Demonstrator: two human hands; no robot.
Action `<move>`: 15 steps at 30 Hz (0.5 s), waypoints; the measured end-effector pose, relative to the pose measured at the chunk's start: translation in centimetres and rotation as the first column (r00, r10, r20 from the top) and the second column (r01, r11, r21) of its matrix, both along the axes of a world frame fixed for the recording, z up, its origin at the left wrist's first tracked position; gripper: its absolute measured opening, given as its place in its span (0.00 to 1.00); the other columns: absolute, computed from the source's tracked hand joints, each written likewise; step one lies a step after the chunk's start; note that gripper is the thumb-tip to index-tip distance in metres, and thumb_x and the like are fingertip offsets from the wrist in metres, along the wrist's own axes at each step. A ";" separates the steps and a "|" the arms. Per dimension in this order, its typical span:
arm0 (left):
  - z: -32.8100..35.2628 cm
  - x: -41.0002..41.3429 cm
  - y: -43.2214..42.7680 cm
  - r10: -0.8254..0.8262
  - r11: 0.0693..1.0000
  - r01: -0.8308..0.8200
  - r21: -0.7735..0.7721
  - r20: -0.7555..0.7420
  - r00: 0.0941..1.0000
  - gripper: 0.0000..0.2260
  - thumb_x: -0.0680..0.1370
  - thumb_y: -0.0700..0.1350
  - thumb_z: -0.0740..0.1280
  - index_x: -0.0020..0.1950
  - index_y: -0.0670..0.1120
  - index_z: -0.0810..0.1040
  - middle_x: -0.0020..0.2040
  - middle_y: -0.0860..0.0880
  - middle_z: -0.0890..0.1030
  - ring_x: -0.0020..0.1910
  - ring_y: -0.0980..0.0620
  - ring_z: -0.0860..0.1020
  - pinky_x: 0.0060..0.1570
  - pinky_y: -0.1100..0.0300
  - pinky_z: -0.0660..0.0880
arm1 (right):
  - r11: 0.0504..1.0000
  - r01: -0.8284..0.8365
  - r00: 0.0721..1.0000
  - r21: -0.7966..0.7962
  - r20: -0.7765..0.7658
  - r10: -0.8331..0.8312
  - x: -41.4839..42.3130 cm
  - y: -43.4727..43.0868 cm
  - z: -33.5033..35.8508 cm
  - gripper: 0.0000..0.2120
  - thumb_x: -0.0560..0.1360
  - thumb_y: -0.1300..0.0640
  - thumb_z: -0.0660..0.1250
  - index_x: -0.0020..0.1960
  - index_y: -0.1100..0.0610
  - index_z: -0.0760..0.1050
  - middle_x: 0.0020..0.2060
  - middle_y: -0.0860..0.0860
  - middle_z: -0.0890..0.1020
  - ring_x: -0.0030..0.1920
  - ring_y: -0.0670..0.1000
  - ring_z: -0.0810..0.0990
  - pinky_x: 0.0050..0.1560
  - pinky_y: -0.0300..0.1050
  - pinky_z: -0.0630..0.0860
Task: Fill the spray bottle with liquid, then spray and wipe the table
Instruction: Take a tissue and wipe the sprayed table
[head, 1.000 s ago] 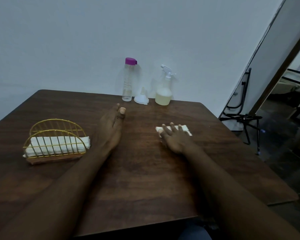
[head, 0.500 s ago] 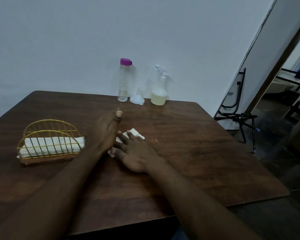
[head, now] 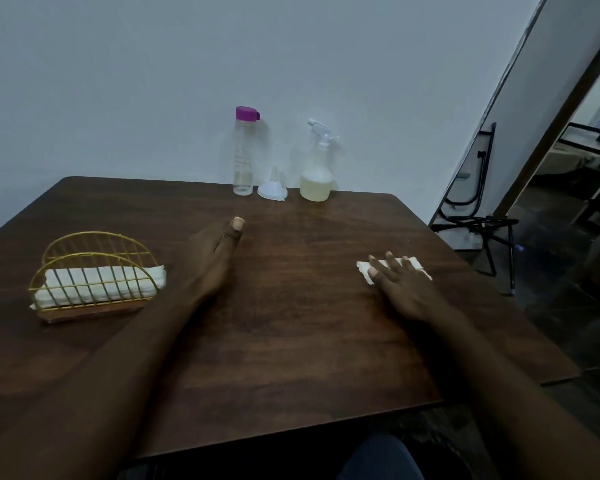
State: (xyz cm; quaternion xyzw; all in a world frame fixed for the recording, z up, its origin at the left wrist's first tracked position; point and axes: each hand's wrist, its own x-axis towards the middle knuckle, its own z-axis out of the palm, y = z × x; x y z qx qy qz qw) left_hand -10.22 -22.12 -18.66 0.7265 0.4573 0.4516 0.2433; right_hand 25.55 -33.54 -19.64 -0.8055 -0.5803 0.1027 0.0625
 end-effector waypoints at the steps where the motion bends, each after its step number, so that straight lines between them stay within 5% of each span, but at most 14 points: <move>1: 0.0 0.0 -0.1 0.001 1.000 -0.001 0.004 -0.015 1.000 0.28 0.80 0.75 0.47 0.35 0.61 0.73 0.37 0.56 0.77 0.37 0.56 0.75 0.38 0.55 0.67 | 1.000 0.008 1.000 0.001 0.001 -0.008 -0.3 0.0 0.0 0.40 0.72 0.21 0.34 0.82 0.32 0.48 0.85 0.46 0.47 0.84 0.54 0.42 0.81 0.59 0.42; 8: 0.5 -0.1 -0.1 -0.008 1.000 0.008 -0.016 0.014 1.000 0.32 0.82 0.73 0.47 0.39 0.51 0.75 0.40 0.52 0.79 0.40 0.53 0.76 0.40 0.55 0.68 | 0.996 -0.086 0.996 -0.012 0.026 0.086 -7.0 2.6 0.3 0.48 0.66 0.20 0.29 0.83 0.34 0.44 0.85 0.47 0.44 0.84 0.57 0.41 0.81 0.62 0.41; 12: 0.8 -0.6 -0.2 0.010 1.000 -0.010 0.000 0.130 0.991 0.29 0.83 0.71 0.49 0.55 0.54 0.83 0.52 0.59 0.79 0.50 0.57 0.75 0.50 0.58 0.69 | 0.964 -0.265 0.963 -0.014 0.040 0.265 -14.9 4.1 0.4 0.39 0.76 0.24 0.35 0.83 0.36 0.44 0.85 0.48 0.43 0.84 0.57 0.39 0.81 0.62 0.40; 15: 1.2 -0.8 -0.1 0.001 1.000 -0.004 0.019 0.146 0.989 0.26 0.84 0.69 0.50 0.53 0.55 0.80 0.50 0.52 0.80 0.51 0.56 0.74 0.54 0.53 0.71 | 0.914 -0.405 0.914 0.000 0.024 0.405 -20.6 3.9 0.4 0.35 0.80 0.27 0.42 0.84 0.37 0.46 0.85 0.49 0.44 0.84 0.57 0.39 0.82 0.61 0.40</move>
